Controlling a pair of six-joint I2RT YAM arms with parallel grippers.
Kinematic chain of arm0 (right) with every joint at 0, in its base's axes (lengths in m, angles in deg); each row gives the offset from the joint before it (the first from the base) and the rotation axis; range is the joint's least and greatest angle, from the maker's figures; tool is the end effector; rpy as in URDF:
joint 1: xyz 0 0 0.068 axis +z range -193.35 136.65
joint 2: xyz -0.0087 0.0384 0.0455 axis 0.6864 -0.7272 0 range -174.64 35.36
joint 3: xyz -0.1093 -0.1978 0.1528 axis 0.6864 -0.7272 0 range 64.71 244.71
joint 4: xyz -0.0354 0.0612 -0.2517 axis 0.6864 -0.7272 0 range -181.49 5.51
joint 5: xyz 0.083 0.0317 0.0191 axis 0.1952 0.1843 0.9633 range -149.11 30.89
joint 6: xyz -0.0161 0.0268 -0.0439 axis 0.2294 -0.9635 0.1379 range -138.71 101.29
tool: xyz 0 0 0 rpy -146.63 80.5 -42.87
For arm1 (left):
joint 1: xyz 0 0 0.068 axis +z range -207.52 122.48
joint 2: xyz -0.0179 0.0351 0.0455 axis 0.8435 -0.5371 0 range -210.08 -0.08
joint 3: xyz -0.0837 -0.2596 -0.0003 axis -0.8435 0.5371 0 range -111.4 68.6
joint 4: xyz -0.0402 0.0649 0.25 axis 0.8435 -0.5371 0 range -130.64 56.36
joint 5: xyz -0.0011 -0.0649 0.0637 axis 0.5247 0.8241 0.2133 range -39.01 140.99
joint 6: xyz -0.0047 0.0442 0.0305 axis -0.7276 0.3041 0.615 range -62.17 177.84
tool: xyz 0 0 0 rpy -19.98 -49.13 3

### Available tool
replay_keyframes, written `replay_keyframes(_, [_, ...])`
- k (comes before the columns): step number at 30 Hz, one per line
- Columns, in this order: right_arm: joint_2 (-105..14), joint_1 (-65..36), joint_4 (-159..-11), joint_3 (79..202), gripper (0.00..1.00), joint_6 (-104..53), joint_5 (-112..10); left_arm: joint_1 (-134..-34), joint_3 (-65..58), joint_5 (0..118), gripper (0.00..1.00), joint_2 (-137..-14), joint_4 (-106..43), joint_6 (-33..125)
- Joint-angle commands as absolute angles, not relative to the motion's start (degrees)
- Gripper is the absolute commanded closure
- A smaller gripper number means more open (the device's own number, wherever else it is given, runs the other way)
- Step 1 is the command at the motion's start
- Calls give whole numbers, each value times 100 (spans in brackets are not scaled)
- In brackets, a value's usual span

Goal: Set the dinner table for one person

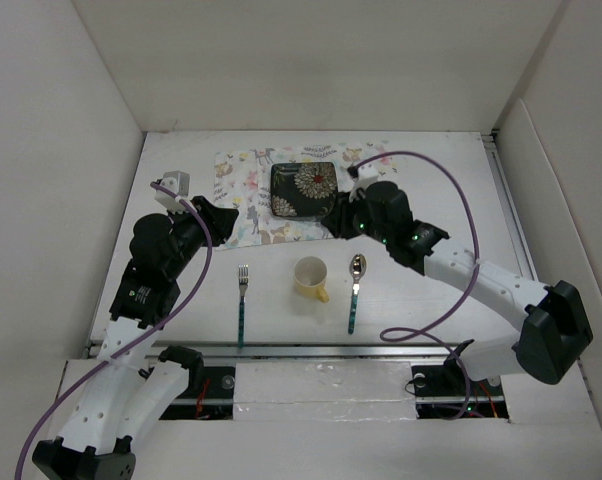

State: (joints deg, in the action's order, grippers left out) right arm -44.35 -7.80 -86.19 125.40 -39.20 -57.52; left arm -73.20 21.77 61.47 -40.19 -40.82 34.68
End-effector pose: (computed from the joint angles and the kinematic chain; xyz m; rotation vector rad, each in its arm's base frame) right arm 0.2651 0.1906 0.3114 -0.2800 1.9728 0.6712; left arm 0.1556 -0.0504 0.3710 0.0415 1.6188 -0.6714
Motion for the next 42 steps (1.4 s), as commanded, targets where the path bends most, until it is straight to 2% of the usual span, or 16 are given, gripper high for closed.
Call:
replay_keyframes(1, [-4025,-153,-9361,12149,62,-3637,-6560,-7334,2176,6207,77,-4068,-3882,3525])
replay_keyframes(3, [-3927,189,-9591,12096,44,-3708,-6736,-7334,2176,6294,76,-4077,-3882,3525])
replay_keyframes(4, [-3935,392,-9888,12122,41,-3725,-6980,-7334,2193,6321,76,-4042,-3848,3516])
replay_keyframes(11, [-4408,745,-9996,12122,41,-3822,-7089,-7334,2219,6268,76,-4024,-3839,3516])
replay_keyframes(16, [-4875,903,-9821,12210,48,-3901,-7009,-7334,2211,6294,75,-4060,-3830,3516])
replay_keyframes(18, [-5129,903,-9785,12280,54,-3901,-7088,-7334,2220,6269,74,-4042,-3812,3507])
replay_keyframes(19, [-5252,903,-9777,12385,80,-3936,-7219,-7334,2202,6225,74,-4077,-3847,3516])
replay_keyframes(20, [-5253,903,-9776,12386,80,-3937,-7220,-7334,2202,6224,74,-4077,-3847,3516])
replay_keyframes(21, [-5314,843,-9742,12412,100,-3937,-7211,-7334,2211,6276,74,-4077,-3847,3516])
replay_keyframes(27, [-4753,281,-9478,12939,100,-3701,-7203,-7334,2185,6294,74,-4059,-3847,3525])
replay_keyframes(31, [-5076,-1201,-9722,13922,100,-3304,-6634,-7334,2202,6356,74,-3998,-3830,3525])
replay_keyframes(35, [-5928,-2046,-9943,15152,100,-3040,-6544,-7334,2193,6364,74,-3972,-3847,3534])
replay_keyframes(42, [-8160,-2989,-10830,17868,100,-3075,-6359,-7334,2193,6365,74,-3989,-3839,3542])
